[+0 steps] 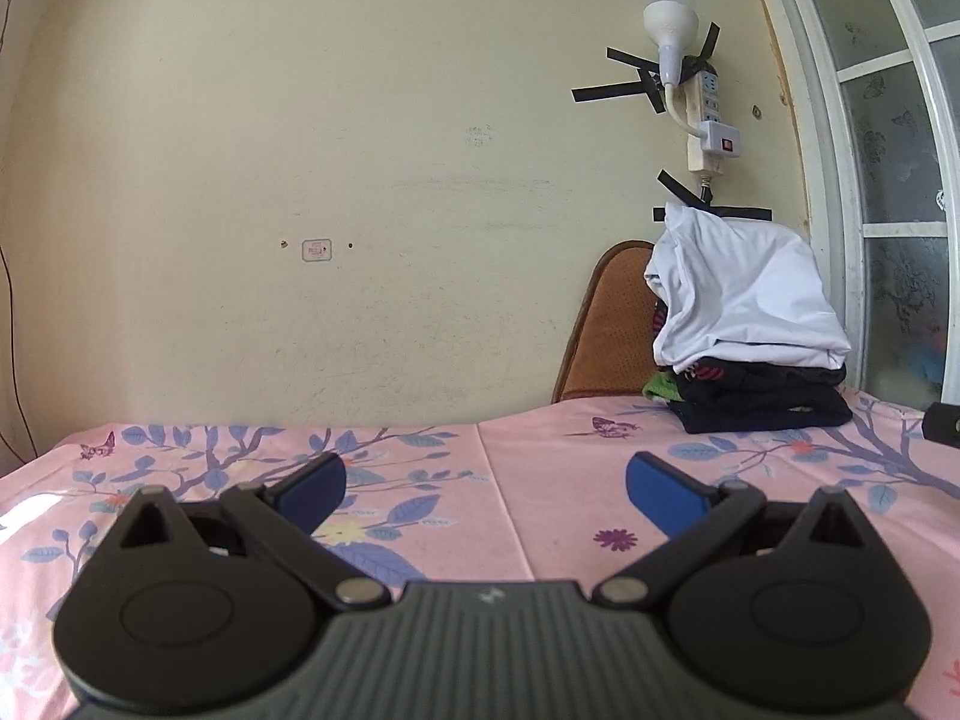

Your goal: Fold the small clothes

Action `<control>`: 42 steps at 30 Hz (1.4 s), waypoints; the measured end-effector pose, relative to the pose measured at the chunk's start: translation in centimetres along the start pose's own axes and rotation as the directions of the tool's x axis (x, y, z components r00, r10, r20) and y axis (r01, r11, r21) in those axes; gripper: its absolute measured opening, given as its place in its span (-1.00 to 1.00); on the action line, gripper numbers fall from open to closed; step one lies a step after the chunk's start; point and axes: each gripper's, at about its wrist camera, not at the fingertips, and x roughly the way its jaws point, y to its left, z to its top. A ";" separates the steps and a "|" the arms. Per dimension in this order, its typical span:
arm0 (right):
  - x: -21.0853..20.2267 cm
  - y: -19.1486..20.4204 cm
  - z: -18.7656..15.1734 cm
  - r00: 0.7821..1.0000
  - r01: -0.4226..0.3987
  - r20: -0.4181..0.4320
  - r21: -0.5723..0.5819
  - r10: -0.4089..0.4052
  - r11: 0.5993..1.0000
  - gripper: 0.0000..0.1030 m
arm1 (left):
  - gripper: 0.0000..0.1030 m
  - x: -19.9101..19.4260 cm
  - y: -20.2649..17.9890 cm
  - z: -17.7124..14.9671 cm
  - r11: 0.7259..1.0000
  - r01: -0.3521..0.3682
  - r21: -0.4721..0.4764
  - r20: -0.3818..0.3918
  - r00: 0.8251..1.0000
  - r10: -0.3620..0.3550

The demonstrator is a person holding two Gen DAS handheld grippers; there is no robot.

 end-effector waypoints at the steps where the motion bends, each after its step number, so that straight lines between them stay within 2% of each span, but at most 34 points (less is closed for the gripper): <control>1: -0.2 0.2 0.0 1.000 -0.004 0.012 -0.017 0.004 1.000 0.80 | 1.00 0.0 0.0 0.0 1.000 -0.002 0.001 -0.001 1.000 0.002; 3: -0.6 0.7 -0.1 0.999 -0.011 0.041 -0.054 0.013 0.998 0.84 | 1.00 0.0 0.0 0.0 1.000 -0.001 -0.001 -0.002 1.000 0.001; 5: -1.0 1.2 -0.2 0.997 -0.012 0.069 -0.091 0.019 0.996 1.00 | 1.00 0.0 0.2 -0.1 1.000 -0.002 -0.008 -0.006 1.000 0.001; 10: -2.2 2.4 -0.5 0.990 -0.030 0.133 -0.189 0.056 0.981 1.00 | 1.00 0.1 0.3 -0.2 1.000 -0.001 -0.018 -0.018 1.000 0.001; 14: -2.3 2.9 -0.5 0.988 -0.041 0.134 -0.231 0.073 0.972 1.00 | 1.00 0.4 0.2 -0.2 1.000 0.007 -0.015 -0.043 0.999 -0.007; 19: -1.5 2.2 -0.2 0.994 -0.051 0.089 -0.192 0.069 0.980 1.00 | 1.00 2.0 0.3 -0.4 0.999 0.030 -0.021 -0.163 0.986 -0.033; 25: -0.4 1.6 0.0 0.997 -0.067 0.023 -0.133 0.071 0.989 1.00 | 1.00 2.2 0.2 -0.6 0.999 0.046 -0.013 -0.182 0.982 -0.047; 33: 1.1 -0.2 0.0 0.994 -0.068 -0.082 0.013 0.069 0.998 1.00 | 1.00 2.3 0.0 -0.6 0.999 0.054 0.008 -0.202 0.978 -0.051; 38: 1.1 0.1 -0.1 0.992 -0.086 -0.097 0.009 0.086 0.996 1.00 | 1.00 2.7 0.3 -0.6 0.998 0.059 0.000 -0.231 0.971 -0.057; 42: 1.1 0.2 0.0 0.991 -0.091 -0.102 0.004 0.091 0.996 1.00 | 1.00 3.3 0.6 -0.6 0.999 0.048 -0.010 -0.281 0.959 -0.049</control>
